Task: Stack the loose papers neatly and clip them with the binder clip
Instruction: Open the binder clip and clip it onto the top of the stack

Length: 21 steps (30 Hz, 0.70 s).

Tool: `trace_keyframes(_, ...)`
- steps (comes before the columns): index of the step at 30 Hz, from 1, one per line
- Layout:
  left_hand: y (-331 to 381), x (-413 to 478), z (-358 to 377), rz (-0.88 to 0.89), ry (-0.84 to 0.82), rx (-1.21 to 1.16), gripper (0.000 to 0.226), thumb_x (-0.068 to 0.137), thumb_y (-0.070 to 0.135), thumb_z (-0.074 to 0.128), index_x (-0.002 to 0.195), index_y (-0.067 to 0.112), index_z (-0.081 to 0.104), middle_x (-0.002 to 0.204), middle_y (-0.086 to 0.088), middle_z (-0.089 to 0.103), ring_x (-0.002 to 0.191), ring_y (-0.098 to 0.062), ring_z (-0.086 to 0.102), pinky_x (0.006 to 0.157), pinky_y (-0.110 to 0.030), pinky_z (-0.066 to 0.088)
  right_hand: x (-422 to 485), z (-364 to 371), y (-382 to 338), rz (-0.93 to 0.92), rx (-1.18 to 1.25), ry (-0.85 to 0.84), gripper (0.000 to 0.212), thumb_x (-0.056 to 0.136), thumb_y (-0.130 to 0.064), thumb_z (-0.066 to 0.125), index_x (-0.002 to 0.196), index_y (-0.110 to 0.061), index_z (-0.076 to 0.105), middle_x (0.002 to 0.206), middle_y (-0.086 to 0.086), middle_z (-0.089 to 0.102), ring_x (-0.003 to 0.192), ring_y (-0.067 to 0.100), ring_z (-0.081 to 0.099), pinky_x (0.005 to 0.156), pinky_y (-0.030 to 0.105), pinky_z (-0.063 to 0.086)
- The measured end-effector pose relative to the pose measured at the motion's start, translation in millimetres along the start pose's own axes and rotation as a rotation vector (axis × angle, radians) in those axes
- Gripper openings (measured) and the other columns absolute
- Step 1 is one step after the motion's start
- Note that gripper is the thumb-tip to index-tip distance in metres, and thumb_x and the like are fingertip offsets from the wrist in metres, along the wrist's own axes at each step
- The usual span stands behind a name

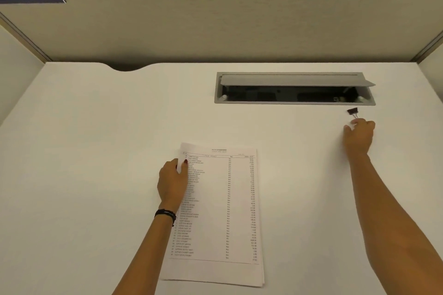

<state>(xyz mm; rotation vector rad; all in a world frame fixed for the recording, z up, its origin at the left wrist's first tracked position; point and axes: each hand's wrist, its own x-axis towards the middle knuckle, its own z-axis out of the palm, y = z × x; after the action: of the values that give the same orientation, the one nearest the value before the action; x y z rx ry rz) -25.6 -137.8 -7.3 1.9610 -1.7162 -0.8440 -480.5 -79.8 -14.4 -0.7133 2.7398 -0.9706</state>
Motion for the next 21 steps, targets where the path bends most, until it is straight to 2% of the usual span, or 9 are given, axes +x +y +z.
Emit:
trace_keyframes(3, 1.1, 2.6, -1.0, 0.004, -0.003, 0.02, 0.024, 0.093, 0.033, 0.048, 0.082, 0.011, 0.052, 0.085, -0.007, 0.06, 0.074, -0.022, 0.055, 0.053, -0.026, 0.038, -4.1, -3.4, -3.7, 0.014, 0.024, 0.03, 0.037, 0.088, -0.007, 0.056, 0.122, 0.0, 0.045, 0.132, 0.023, 0.036, 0.112, 0.042, 0.049, 0.096, 0.045, 0.042)
trace_keyframes(5, 3.1, 3.4, -2.0, 0.005, -0.004, -0.005, 0.023, 0.091, 0.033, 0.051, 0.1, 0.012, 0.053, 0.099, -0.006, 0.06, 0.087, -0.023, 0.057, 0.065, -0.031, 0.047, -2.6, -8.4, -5.4, -0.02, -0.05, 0.0, 0.052, 0.088, -0.009, 0.056, 0.135, -0.007, 0.035, 0.145, 0.018, 0.026, 0.123, 0.042, 0.037, 0.098, 0.05, 0.037)
trace_keyframes(8, 4.3, 2.6, -4.5, 0.0, 0.034, -0.001, 0.036, 0.09, 0.031, 0.054, 0.12, 0.012, 0.048, 0.115, -0.01, 0.053, 0.107, -0.027, 0.05, 0.083, -0.039, 0.049, 4.5, -11.6, -0.3, -0.143, -0.28, -0.138, 0.05, 0.093, -0.01, 0.045, 0.141, -0.007, 0.03, 0.152, 0.017, 0.021, 0.134, 0.041, 0.025, 0.107, 0.054, 0.027)
trace_keyframes(10, 4.3, 1.9, -6.2, 0.008, 0.076, 0.027, 0.04, 0.09, 0.03, 0.055, 0.125, 0.014, 0.045, 0.12, -0.012, 0.048, 0.112, -0.028, 0.045, 0.088, -0.041, 0.049, 1.2, -7.8, 2.9, -0.18, -0.213, -0.171, 0.044, 0.096, -0.008, 0.038, 0.138, -0.001, 0.033, 0.149, 0.02, 0.029, 0.135, 0.039, 0.028, 0.112, 0.049, 0.023)
trace_keyframes(12, 5.2, 1.2, -7.3, 0.037, 0.111, 0.028, 0.04, 0.089, 0.029, 0.056, 0.125, 0.016, 0.045, 0.123, -0.012, 0.046, 0.113, -0.028, 0.044, 0.09, -0.042, 0.049, -15.5, -4.9, -2.2, -0.091, -0.01, -0.112, 0.04, 0.099, -0.016, 0.032, 0.135, -0.001, 0.039, 0.143, 0.019, 0.04, 0.132, 0.034, 0.035, 0.112, 0.04, 0.023)
trace_keyframes(14, 7.9, 0.2, -7.1, 0.072, 0.129, 0.0, 0.037, 0.089, 0.025, 0.056, 0.124, 0.017, 0.046, 0.124, -0.011, 0.045, 0.113, -0.028, 0.044, 0.09, -0.041, 0.049, -36.1, -0.6, -6.6, -0.043, 0.091, -0.051, 0.039, 0.1, -0.022, 0.031, 0.13, -0.002, 0.046, 0.136, 0.018, 0.049, 0.127, 0.032, 0.043, 0.109, 0.035, 0.027)
trace_keyframes(18, 18.8, -7.7, -3.8, 0.165, 0.115, -0.069, 0.033, 0.09, 0.019, 0.055, 0.123, 0.02, 0.049, 0.124, -0.007, 0.045, 0.113, -0.023, 0.043, 0.092, -0.038, 0.045, -76.9, 9.5, -11.7, -0.208, 0.019, -0.039, 0.032, 0.097, -0.011, 0.037, 0.117, 0.003, 0.057, 0.122, 0.023, 0.059, 0.115, 0.037, 0.052, 0.101, 0.039, 0.037)
trace_keyframes(21, 28.1, -17.4, 1.2, 0.257, 0.075, -0.11, 0.032, 0.09, 0.016, 0.054, 0.122, 0.021, 0.05, 0.121, -0.005, 0.045, 0.109, -0.02, 0.044, 0.09, -0.031, 0.043, -110.7, 21.8, -11.7, -0.244, 0.036, -0.095, 0.032, 0.097, -0.014, 0.039, 0.121, -0.004, 0.058, 0.127, 0.015, 0.059, 0.119, 0.03, 0.052, 0.103, 0.031, 0.035)
